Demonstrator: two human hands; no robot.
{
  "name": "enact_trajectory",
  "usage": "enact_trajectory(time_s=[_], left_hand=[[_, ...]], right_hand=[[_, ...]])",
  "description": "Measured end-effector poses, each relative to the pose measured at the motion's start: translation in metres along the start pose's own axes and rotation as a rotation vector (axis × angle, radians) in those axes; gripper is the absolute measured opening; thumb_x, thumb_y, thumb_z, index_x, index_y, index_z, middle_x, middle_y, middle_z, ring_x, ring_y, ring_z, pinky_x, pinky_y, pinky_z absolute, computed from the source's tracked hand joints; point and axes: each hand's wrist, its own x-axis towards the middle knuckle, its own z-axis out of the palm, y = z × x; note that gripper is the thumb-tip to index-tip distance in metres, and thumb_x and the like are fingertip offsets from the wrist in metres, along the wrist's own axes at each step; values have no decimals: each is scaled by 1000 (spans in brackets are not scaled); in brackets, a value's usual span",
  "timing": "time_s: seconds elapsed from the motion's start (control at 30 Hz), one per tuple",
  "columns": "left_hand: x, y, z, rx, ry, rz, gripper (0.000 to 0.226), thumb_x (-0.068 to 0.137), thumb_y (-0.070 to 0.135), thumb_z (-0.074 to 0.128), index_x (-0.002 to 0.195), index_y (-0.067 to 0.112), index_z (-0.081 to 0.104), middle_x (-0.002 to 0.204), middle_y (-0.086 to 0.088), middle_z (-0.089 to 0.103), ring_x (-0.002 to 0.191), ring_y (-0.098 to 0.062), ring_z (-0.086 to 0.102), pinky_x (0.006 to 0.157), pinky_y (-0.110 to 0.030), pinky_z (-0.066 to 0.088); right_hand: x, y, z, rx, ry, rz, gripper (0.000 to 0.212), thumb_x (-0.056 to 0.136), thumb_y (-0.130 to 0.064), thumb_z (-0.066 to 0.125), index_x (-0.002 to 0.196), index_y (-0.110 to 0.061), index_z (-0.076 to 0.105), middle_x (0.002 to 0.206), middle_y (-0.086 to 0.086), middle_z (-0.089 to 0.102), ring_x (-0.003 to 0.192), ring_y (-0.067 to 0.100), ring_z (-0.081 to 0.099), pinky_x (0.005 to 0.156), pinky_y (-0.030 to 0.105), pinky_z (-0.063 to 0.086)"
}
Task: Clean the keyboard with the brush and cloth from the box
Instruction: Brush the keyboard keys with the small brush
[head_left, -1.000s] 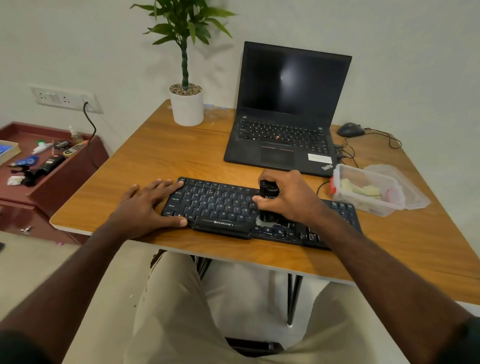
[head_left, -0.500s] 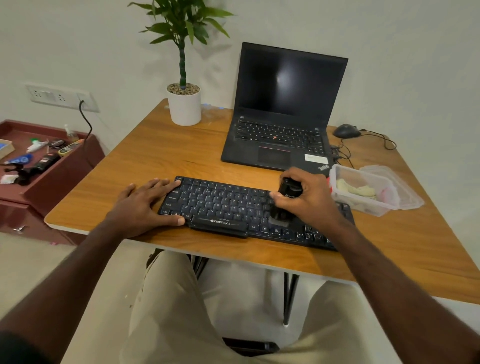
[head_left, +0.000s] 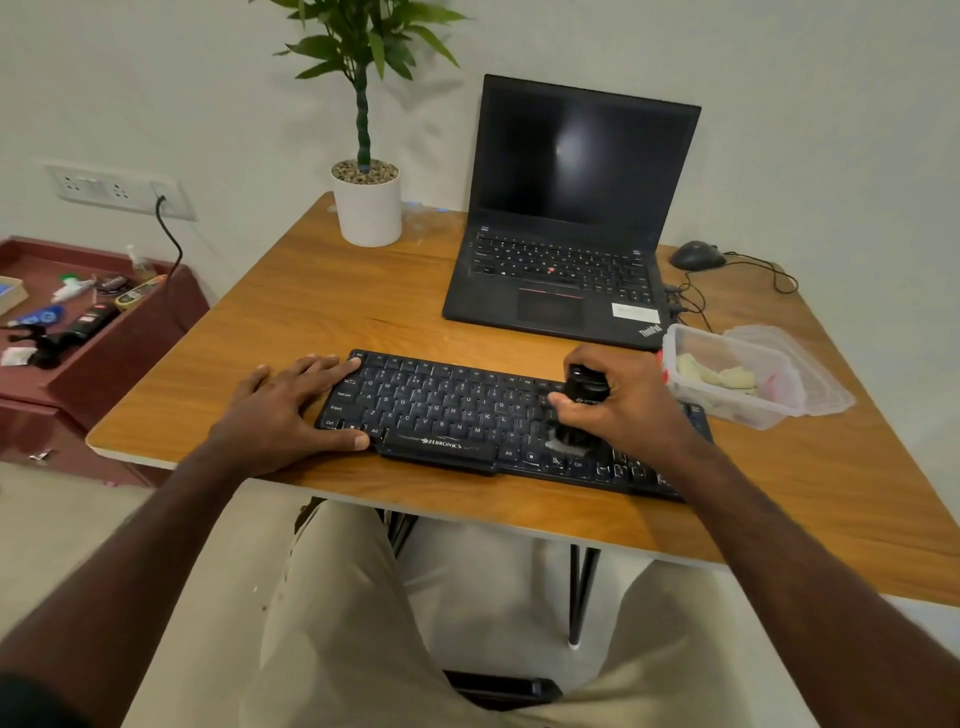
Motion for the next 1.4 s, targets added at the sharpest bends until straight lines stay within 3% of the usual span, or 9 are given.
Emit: enact_trajectory(time_s=[0.13,0.3,0.43,0.57,0.73,0.9,1.07,1.23,1.4], left_hand=[[-1,1,1,4,19,6,107,50,104,38,146,61,17,163,12,21,149,-3,9,122,-44,1],[-2,5,1,7,16,-2,109,50,104,37,147,58,18,163,13,21,147,1,6,122,-44,1],[-5,7,0,7,16,-2,108,51,104,37,147,59,17,163,13,21,147,2,6,122,-43,1],[-7,8,-1,-1,39,5,106,53,104,37,147,59,17,163,11,22,144,4,5,122,-43,1],[-18,36,13,73,314,169,97,69,93,40,149,39,38,160,1,31,151,-12,14,120,-56,7],[-16,120,51,191,357,363,90,80,89,33,139,24,57,153,-3,45,148,-20,30,116,-63,18],[-1,154,67,266,227,313,103,75,96,27,148,26,44,158,-1,37,149,-19,25,117,-64,14],[3,158,65,269,205,247,108,71,99,20,150,28,40,158,1,37,149,-18,26,118,-62,14],[3,155,65,264,198,240,107,70,100,18,150,31,40,159,4,35,150,-16,23,118,-60,13]], right_hand=[[-9,6,-9,87,118,82,25,80,-21,84,91,-25,62,74,-10,61,68,6,58,61,18,49],[-3,-18,25,143,120,40,20,82,-22,82,91,-20,65,73,-13,60,67,1,60,58,10,44],[5,-26,40,281,242,96,19,83,-20,82,89,-15,65,75,-3,63,68,9,60,60,21,49],[-1,-13,25,185,196,121,19,83,-25,82,87,-19,64,74,-4,62,68,9,59,59,26,50],[-4,-6,8,88,278,172,23,84,-31,81,96,-27,62,81,-6,65,76,10,65,66,22,53],[-4,-20,19,108,98,88,21,84,-29,81,92,-23,63,76,-12,61,69,2,60,62,12,46],[13,-26,6,206,173,89,22,82,-25,83,91,-17,65,74,-3,61,68,5,57,61,20,48],[-1,-24,23,178,-6,23,21,85,-29,81,93,-24,62,79,-11,62,71,6,61,62,19,48],[-1,-6,-15,106,-135,100,19,83,-28,81,90,-21,64,75,-9,62,69,8,58,62,32,52]])
